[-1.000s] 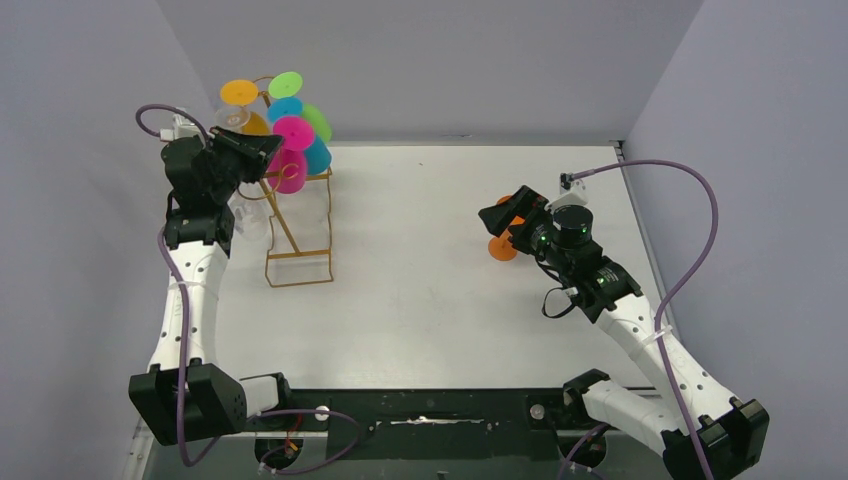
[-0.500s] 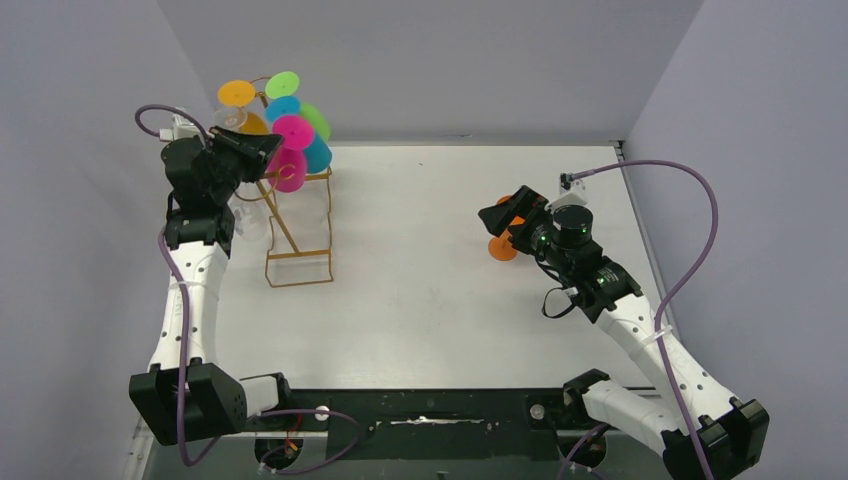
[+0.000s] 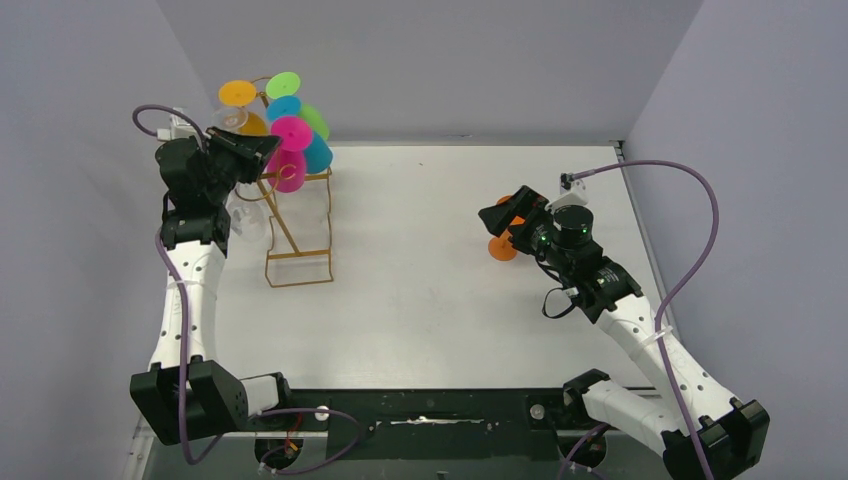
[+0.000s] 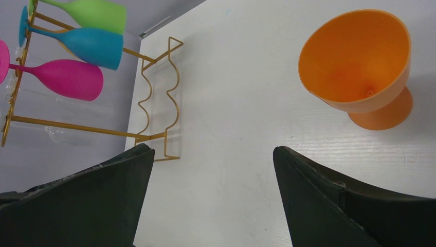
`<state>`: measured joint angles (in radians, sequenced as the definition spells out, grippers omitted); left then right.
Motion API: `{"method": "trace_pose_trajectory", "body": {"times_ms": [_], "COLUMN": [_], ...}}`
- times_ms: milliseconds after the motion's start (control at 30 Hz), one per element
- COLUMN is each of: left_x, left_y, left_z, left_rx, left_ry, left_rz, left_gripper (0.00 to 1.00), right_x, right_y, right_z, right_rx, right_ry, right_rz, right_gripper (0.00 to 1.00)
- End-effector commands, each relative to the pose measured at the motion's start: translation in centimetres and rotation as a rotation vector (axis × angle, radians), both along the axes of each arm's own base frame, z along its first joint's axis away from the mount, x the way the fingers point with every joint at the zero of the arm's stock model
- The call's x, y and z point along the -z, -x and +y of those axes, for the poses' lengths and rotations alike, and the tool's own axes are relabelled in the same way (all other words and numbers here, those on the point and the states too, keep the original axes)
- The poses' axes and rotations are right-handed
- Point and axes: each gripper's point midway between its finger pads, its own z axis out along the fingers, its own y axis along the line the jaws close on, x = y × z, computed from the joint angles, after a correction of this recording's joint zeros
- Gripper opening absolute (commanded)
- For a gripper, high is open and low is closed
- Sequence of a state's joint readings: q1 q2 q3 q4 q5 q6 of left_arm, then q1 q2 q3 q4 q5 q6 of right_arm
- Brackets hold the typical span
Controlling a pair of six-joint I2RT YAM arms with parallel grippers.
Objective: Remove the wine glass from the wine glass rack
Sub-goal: Pick up the wine glass from the wine rack.
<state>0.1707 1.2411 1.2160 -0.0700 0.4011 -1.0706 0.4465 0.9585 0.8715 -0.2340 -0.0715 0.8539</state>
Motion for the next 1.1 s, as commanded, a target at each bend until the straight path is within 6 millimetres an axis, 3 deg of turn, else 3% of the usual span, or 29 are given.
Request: {"method": "trace_pose_trajectory", "body": {"times_ms": [0, 167, 300, 700, 1067], "left_x": [-2.6, -1.8, -1.6, -3.3, -3.9], "left_y": [1.2, 1.4, 1.4, 0.2, 0.5], "left_z": [-1.9, -3.1, -3.0, -1.1, -1.7], "left_rx": [0.136, 0.243, 0.232, 0.079, 0.111], "left_ry": [-0.036, -0.065, -0.061, 0.044, 0.056], "left_rz": [-0.087, -0.060, -0.056, -0.060, -0.086], "left_gripper": [0.00, 0.00, 0.00, 0.00, 0.00], "right_x": [-2.9, -3.3, -3.4, -3.6, -3.4], "right_y": [-0.1, 0.2, 0.3, 0.4, 0.4], "right_z": [0.3, 0.0, 0.0, -0.2, -0.3], "right_rx": [-0.004, 0.004, 0.005, 0.011, 0.016], "right_ry": [-0.045, -0.051, -0.059, -0.047, -0.043], "right_rz": [-0.075, -0.084, -0.089, -0.080, -0.084], "right_gripper": [0.89, 0.89, 0.90, 0.90, 0.90]}}
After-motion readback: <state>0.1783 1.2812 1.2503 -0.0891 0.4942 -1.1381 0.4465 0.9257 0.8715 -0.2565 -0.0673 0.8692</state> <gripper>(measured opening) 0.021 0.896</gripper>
